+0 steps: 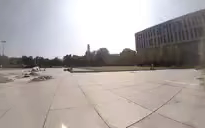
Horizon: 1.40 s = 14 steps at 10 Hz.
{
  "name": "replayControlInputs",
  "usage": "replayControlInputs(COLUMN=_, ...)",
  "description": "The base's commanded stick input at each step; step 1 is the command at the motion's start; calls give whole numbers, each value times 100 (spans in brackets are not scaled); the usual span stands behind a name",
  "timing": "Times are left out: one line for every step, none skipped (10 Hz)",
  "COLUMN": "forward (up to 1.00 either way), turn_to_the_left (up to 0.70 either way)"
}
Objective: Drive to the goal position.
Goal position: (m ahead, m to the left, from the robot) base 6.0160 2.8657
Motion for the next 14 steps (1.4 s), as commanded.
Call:
replayControlInputs(forward=66, turn_to_the_left=0)
replayControlInputs(forward=66, turn_to_the_left=0)
replayControlInputs(forward=66, turn_to_the_left=0)
replayControlInputs(forward=66, turn_to_the_left=0)
replayControlInputs(forward=66, turn_to_the_left=0)
replayControlInputs(forward=66, turn_to_the_left=0)
replayControlInputs(forward=66, turn_to_the_left=0)
replayControlInputs(forward=66, turn_to_the_left=0)
replayControlInputs(forward=66, turn_to_the_left=0)
replayControlInputs(forward=69, turn_to_the_left=0)
replayControlInputs(forward=70, turn_to_the_left=0)
replayControlInputs(forward=70, turn_to_the_left=0)
replayControlInputs(forward=70, turn_to_the_left=0)
replayControlInputs(forward=70, turn_to_the_left=0)
